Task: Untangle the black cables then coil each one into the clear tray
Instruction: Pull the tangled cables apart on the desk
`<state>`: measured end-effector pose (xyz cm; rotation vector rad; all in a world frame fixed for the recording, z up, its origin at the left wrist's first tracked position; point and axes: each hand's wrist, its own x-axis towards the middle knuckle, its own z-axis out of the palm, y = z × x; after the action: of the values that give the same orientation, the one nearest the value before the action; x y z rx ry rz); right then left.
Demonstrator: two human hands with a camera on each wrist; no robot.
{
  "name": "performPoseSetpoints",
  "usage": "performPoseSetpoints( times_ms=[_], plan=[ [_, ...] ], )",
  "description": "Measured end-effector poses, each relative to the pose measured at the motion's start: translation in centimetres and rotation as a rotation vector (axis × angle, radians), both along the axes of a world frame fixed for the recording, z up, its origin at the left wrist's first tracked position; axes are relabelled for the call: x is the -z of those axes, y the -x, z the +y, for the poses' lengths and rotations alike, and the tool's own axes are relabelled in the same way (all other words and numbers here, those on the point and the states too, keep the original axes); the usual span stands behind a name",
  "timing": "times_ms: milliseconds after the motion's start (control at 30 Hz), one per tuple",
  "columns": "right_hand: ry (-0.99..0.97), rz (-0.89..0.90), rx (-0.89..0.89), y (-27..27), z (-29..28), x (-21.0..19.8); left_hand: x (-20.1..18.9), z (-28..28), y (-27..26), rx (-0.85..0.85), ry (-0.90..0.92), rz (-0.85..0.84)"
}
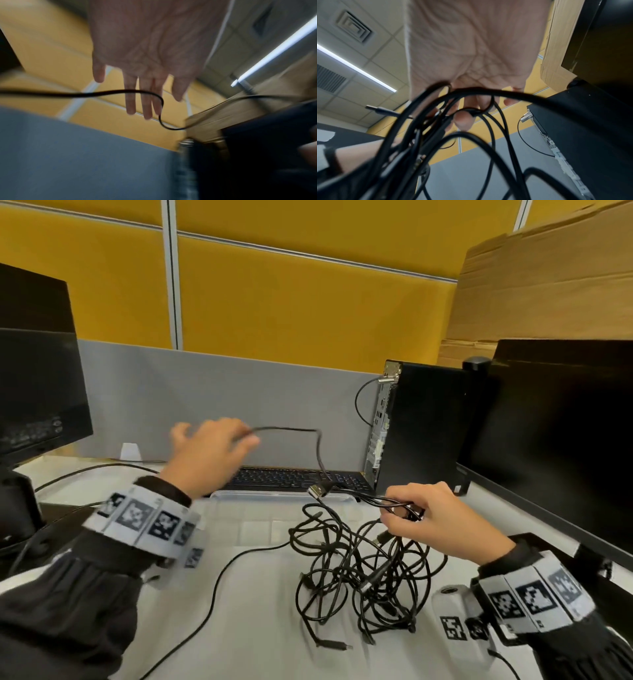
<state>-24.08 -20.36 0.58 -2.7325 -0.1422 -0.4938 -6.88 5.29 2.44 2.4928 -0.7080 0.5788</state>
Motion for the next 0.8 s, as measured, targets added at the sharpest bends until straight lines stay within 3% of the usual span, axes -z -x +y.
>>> performPoseSetpoints(
  times_ms=[67, 167, 300, 400, 500, 633, 800],
  plan=[
    [-0.012, -0.003, -0.003, -0.1, 0.2, 0.0, 0.8, -2.3, 2.3, 0.231, -0.084, 0.055],
    [-0.020, 0.016, 0.002, 0.0, 0.1, 0.1, 1.6, -4.6, 4.0, 0.395, -0.206, -0.044],
    [-0.032, 0.058, 0.005, 0.1, -0.2, 0.3, 1.7, -4.8, 4.7, 0.705, -0.033, -0.191],
    [-0.059, 0.037, 0.014, -0.1, -0.3, 0.5, 1.9, -4.7, 5.1, 0.760, -0.072, -0.112],
    [-0.097, -0.020, 0.016, -0.4, -0.1, 0.6, 1.4, -4.7, 5.9, 0.826, 0.095, 0.219],
    [-0.074, -0.042, -0.030, -0.2, 0.2, 0.3, 0.3, -4.5, 5.5, 0.886, 0.203, 0.237],
    [-0.084, -0.048, -0.048, 0.9, 0.6, -0.5, -0.8, -3.9, 4.5, 0.705, 0.445, 0.169]
  ],
)
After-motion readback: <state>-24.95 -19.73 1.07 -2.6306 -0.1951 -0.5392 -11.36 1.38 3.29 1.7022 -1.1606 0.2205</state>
